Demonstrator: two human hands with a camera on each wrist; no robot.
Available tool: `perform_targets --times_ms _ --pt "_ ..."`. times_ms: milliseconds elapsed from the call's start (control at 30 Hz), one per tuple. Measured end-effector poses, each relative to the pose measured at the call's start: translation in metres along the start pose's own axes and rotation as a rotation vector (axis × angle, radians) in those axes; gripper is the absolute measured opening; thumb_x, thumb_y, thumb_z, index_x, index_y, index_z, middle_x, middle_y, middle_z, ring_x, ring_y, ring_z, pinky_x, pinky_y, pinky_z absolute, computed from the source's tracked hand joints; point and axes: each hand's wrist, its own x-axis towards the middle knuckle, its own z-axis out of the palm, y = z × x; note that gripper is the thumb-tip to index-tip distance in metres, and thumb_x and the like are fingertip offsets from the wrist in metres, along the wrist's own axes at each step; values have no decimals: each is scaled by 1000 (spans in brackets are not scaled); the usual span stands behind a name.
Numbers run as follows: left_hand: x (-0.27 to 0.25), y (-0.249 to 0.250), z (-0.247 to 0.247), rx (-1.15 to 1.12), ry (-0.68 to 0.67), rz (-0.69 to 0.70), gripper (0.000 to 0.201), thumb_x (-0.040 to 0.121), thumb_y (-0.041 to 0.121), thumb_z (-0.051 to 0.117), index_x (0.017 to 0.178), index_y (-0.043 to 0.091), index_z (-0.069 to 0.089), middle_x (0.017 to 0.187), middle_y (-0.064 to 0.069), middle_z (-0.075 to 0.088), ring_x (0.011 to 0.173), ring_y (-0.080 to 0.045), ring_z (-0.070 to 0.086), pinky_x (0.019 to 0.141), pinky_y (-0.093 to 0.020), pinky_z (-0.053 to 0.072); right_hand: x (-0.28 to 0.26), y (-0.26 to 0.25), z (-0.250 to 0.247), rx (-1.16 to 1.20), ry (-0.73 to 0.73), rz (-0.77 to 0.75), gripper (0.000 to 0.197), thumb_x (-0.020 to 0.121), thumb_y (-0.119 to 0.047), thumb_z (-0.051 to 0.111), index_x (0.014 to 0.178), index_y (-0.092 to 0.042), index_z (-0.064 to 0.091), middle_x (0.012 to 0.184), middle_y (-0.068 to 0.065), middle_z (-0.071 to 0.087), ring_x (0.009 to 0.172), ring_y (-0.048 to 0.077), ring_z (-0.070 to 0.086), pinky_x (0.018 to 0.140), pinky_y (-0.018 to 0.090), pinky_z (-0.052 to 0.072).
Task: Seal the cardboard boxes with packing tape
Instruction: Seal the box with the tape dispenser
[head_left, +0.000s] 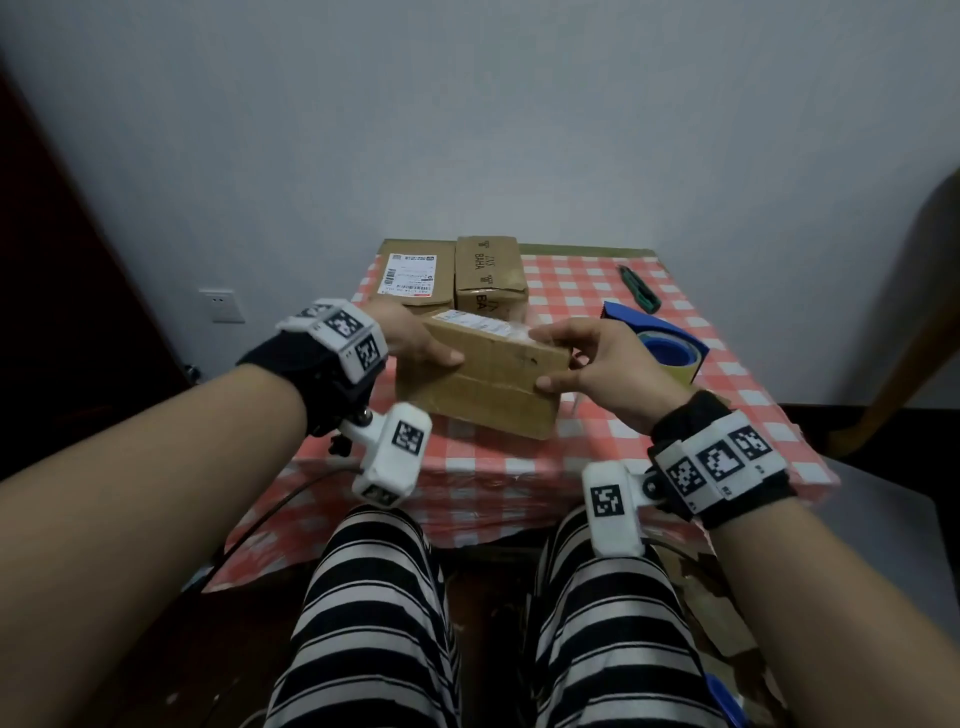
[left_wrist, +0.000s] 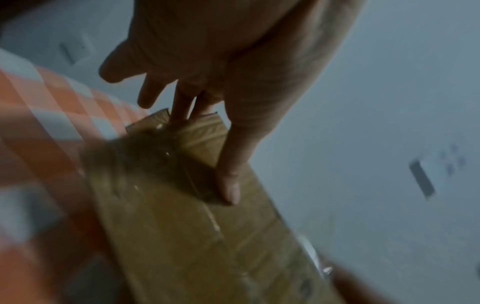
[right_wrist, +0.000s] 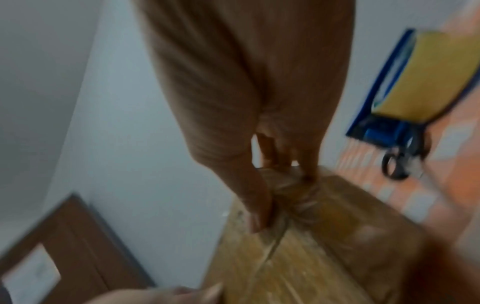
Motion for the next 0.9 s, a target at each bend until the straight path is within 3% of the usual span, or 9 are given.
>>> perform_targets --times_ms 167,233,333,367,433,500,567,733,900 --pt "1 -8 24 74 50 241 100 59 23 91 142 21 35 146 -5 35 135 -27 35 113 -45 29 0 17 1 -133 -4 -55 60 67 10 80 121 -12 66 113 -7 62 114 15 57 95 18 49" --pt "-1 -4 27 202 -31 332 91 62 30 88 141 29 41 155 -2 26 142 -26 24 118 -52 14 1 19 0 -147 -17 -64 56 67 10 81 116 -14 68 110 -12 61 113 15 57 97 25 50" --pt "-4 3 32 392 -62 404 88 66 41 84 142 35 40 153 1 34 143 -24 25 119 -49 -4 1 20 -3 -165 -45 -76 54 65 9 82 112 -15 70 108 -12 62 109 11 58 98 24 49" --pt "-5 5 34 426 -57 424 87 66 42 84 141 35 41 151 2 37 142 -24 28 119 -48 -1 1 20 -4 -179 -57 -82 53 64 9 83 111 -13 70 109 -10 63 106 8 58 95 19 49" --pt "-4 8 37 413 -70 444 81 62 42 87 132 33 47 144 -1 45 132 -24 38 115 -42 22 -1 23 -5 -193 -91 -90 51 64 10 82 110 -10 71 111 -7 63 101 1 57 89 8 46" --pt "-6 11 40 331 -136 454 69 61 37 88 119 32 51 133 1 50 116 -21 46 98 -33 38 -4 25 -6 -181 -109 -95 49 65 10 82 109 -6 71 113 -5 64 102 -2 57 86 3 43" --pt "-7 15 42 262 -212 462 56 66 31 86 113 31 55 130 4 47 113 -19 45 90 -28 36 -4 27 -8 -176 -122 -97 45 65 6 84 107 -7 72 113 -5 66 106 2 58 87 4 43" --pt "-3 15 39 215 -355 483 25 73 29 82 92 36 68 162 3 11 147 -22 14 119 -39 10 -5 21 -10 -147 -167 -42 17 85 -13 73 102 -13 75 111 -10 67 107 -2 56 87 7 43" --pt "4 11 41 130 -357 489 14 78 26 78 86 35 73 162 -1 10 149 -20 9 120 -44 7 -2 21 -8 -101 -173 16 18 96 -12 57 103 -8 74 113 -9 66 107 1 57 93 13 44"
